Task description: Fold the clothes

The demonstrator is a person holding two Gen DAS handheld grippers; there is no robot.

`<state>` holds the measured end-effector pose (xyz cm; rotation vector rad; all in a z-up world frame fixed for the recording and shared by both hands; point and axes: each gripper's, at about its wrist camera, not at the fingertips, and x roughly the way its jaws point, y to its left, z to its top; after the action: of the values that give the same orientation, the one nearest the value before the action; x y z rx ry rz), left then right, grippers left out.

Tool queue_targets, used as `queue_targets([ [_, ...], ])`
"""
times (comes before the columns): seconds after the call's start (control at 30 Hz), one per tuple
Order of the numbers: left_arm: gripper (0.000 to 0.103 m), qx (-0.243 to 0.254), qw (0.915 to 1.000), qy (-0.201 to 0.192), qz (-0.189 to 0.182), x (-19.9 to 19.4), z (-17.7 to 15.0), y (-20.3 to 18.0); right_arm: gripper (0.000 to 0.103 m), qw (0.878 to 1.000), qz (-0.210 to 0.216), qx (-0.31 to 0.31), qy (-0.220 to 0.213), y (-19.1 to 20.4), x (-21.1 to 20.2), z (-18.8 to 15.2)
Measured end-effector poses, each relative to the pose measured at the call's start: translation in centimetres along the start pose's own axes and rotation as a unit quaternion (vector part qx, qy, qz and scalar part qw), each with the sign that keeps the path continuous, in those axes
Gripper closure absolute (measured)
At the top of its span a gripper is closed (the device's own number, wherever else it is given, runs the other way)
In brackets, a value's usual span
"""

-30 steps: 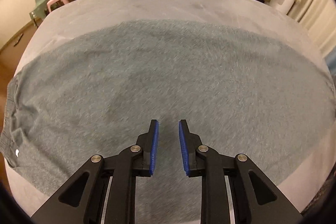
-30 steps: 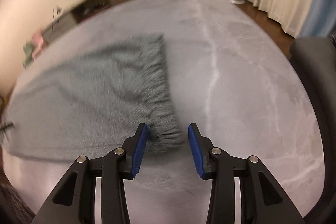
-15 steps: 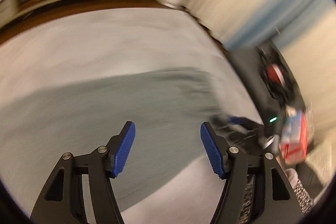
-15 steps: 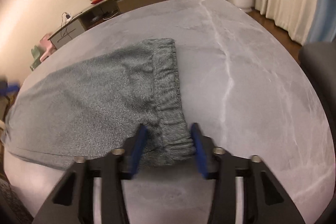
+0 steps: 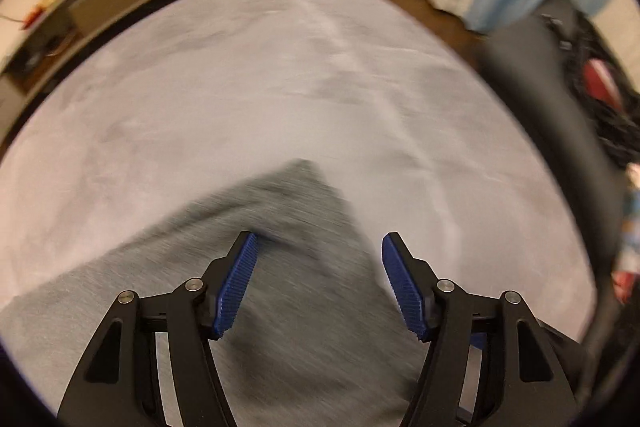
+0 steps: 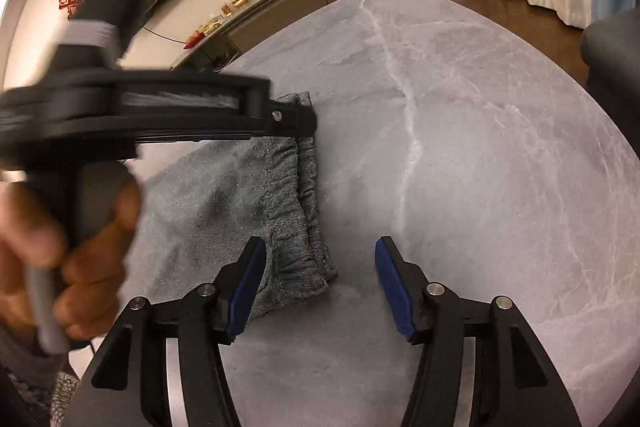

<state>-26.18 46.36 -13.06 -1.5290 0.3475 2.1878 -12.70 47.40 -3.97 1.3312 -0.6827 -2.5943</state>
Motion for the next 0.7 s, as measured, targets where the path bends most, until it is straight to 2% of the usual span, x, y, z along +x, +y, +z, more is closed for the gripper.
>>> queue_targets([
  [0.07,0.035,-0.020,0.9998,0.001,-0.008,0.5,-0.1,0.7,0.044,1.000,0.003,-0.002,0.001,0.0,0.1,0.1],
  [0.13,0.035,-0.036,0.9989,-0.014,-0.026,-0.5,-0.4,0.9,0.044,1.000,0.005,-0.002,0.001,-0.1,0.3,0.2],
  [0.27,0.034,-0.035,0.9944,-0.052,-0.085,-4.0,-1.9,0.1,0.044,1.000,0.013,0.004,0.004,0.0,0.5,0.5],
  [0.3,0.034,-0.027,0.9939,-0.050,-0.095,-4.1,-2.2,-0.4,0.043,1.000,0.015,0.002,0.002,0.1,0.5,0.5],
  [0.37,0.034,-0.011,0.9964,-0.030,-0.078,-2.6,-2.1,-1.2,0.042,1.000,0.015,-0.002,0.002,0.3,0.5,0.6],
  [0.47,0.035,-0.011,0.9988,0.001,-0.047,0.6,-1.4,-1.1,0.042,1.000,0.008,-0.010,0.004,0.5,1.0,0.6],
  [0.57,0.034,-0.015,0.9989,0.003,-0.043,0.8,-1.0,-1.0,0.042,1.000,-0.009,-0.028,-0.001,0.8,1.5,0.4],
  [0.6,0.034,-0.015,0.9985,0.003,-0.053,0.6,-1.1,-1.1,0.042,0.999,-0.013,-0.038,-0.005,1.0,1.6,0.3],
  [0.67,0.033,0.005,0.9986,0.008,-0.053,0.4,-1.2,-1.8,0.053,0.998,-0.022,-0.065,-0.009,1.6,2.0,0.3],
  [0.7,0.031,0.023,0.9989,0.013,-0.040,0.7,-1.3,-2.2,0.066,0.996,-0.031,-0.078,-0.009,1.9,2.2,0.2],
])
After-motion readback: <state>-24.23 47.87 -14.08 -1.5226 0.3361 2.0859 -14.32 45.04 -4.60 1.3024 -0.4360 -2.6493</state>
